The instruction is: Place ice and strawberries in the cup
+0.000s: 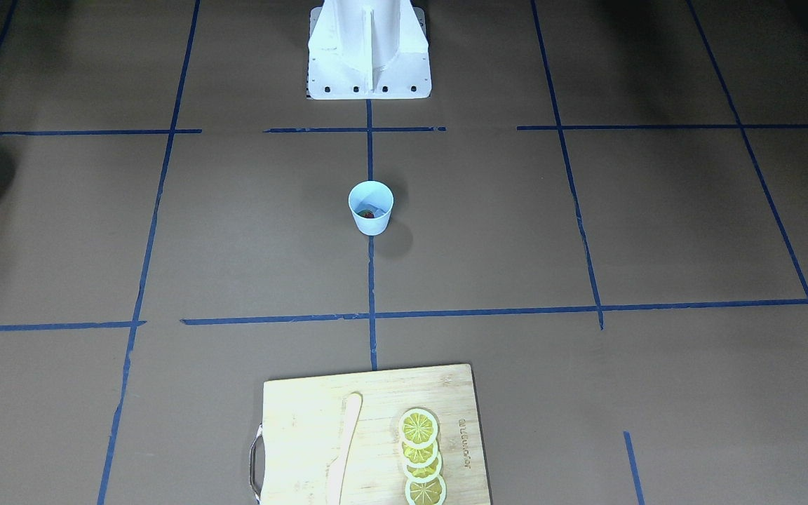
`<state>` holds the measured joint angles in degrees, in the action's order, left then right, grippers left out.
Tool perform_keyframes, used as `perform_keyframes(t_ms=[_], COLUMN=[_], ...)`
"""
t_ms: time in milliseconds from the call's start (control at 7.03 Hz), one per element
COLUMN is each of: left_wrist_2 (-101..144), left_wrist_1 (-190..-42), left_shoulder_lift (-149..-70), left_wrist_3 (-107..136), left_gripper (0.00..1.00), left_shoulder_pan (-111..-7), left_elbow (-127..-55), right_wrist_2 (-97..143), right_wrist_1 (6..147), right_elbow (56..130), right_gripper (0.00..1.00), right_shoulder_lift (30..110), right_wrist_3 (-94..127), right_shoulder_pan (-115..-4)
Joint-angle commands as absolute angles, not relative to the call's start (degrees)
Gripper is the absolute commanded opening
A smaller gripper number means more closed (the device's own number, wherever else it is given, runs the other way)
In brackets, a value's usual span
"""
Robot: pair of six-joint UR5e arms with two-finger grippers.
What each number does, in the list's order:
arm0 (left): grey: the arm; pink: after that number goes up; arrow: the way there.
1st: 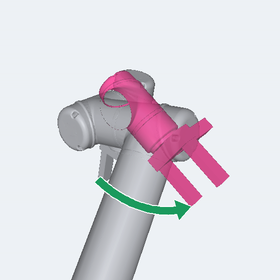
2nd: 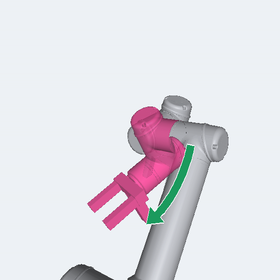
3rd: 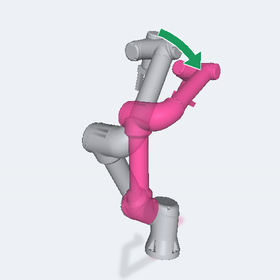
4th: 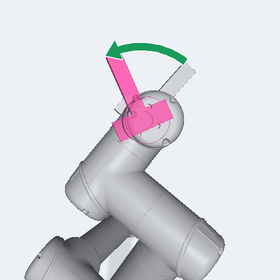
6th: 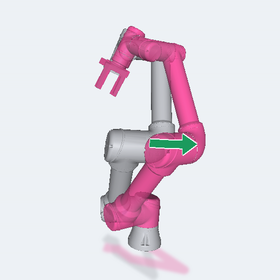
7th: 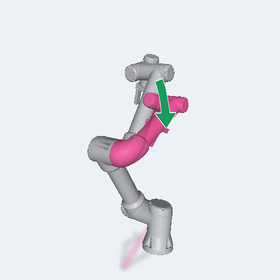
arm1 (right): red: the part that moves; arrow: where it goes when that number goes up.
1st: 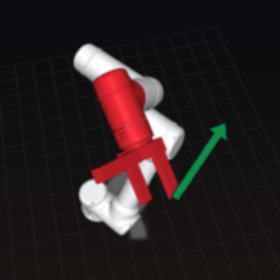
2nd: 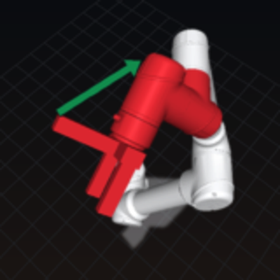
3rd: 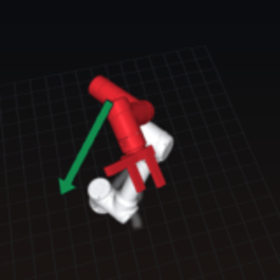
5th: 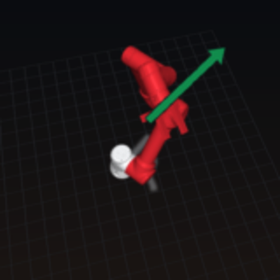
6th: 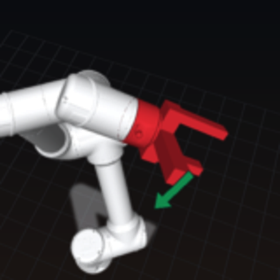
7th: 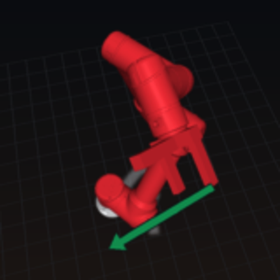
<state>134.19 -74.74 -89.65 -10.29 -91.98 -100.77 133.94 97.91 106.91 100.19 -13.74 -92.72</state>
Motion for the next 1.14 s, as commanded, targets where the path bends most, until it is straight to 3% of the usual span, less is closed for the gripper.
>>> perform_keyframes(t_ms=[0, 996], left_wrist_2=[133.7, 133.7], left_wrist_1=[-74.7, -74.6], left_shoulder_lift=[-89.1, -86.9], left_wrist_3=[-9.3, -9.5], left_gripper=[1.00, 1.00], left_shoulder_pan=[-92.1, -92.1], left_elbow=[-99.6, -100.7], right_wrist_2=[133.9, 134.0], right_wrist_1=[97.9, 97.8], right_elbow=[106.9, 107.0], right_gripper=[0.99, 1.00], right_shoulder_lift=[100.1, 99.8], right_wrist_3=[-13.7, -11.6], right_shoulder_pan=[-92.7, -92.7])
